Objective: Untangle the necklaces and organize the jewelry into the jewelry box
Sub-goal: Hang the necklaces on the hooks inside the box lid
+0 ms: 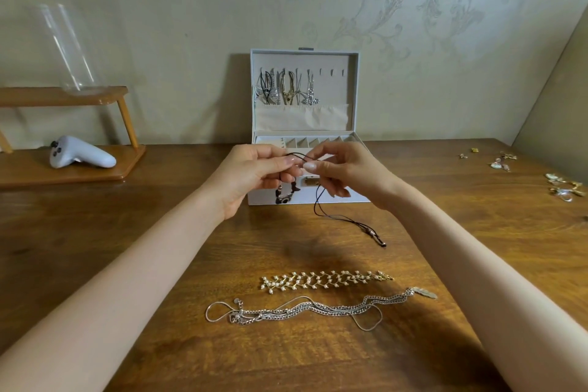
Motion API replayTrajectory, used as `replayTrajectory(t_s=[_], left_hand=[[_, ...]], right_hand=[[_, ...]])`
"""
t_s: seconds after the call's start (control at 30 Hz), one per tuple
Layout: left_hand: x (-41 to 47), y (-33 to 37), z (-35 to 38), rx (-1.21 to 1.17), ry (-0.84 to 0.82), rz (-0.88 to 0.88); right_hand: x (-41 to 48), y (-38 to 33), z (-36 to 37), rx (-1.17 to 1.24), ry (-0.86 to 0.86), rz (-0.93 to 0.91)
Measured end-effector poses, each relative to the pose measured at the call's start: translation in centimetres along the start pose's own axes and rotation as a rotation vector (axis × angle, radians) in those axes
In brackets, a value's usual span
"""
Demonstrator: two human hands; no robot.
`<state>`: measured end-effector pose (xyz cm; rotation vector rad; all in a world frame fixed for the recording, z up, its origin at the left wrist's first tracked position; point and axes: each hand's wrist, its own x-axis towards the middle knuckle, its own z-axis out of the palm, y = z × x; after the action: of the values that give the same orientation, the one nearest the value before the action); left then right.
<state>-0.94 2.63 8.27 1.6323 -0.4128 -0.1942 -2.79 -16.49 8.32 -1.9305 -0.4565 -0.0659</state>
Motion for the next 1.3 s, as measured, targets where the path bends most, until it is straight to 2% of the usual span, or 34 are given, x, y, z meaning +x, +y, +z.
replayTrajectory(t_s=[0.2,0.43,0.6,0.73,0.83,1.0,1.13,1.23,1.3], left_hand=[[0.0,-0.3,0.2,0.002,0.062,-0.011],[0.1,-0.1,-0.3,-0.144,0.073,-0.047],[0.0,-0.4,-0.6,0.070,-0.011,-0.030],[-0.1,-0.3,0.0,0.186,-0.056,0.005],[-0.1,-0.5,0.2,0.196,-0.018,0.034],[0.2,-0.9,-0.1,0.096,0.082,0.046],[0.3,-0.7,-0.4,0.019,0.047,-0.021],[0.3,-0.5,-0.5,-0.130,0.026,-0.092],[0.2,-0.4,-0.6,-0.194,0.028,-0.109]], right_hand=[[0.3,0.0,0.2,0.031,0.145,-0.087],[-0.4,-0.7,0.7,0.020,0.112,-0.095],[-0.3,-0.9,0.4,0.082,0.167,-0.142],[-0.3,-1.1,0.3,0.098,0.109,-0.127],[-0.4,-1.3,0.4,0.038,0.046,-0.099],[-0.1,-1.0,0.8,-0.075,-0.084,0.002],[-0.3,-0.9,0.7,-0.010,-0.160,0.023],[-0.5,-1.0,0.3,0.072,-0.205,0.113],[-0.5,-1.1,0.3,0.034,-0.242,0.167]])
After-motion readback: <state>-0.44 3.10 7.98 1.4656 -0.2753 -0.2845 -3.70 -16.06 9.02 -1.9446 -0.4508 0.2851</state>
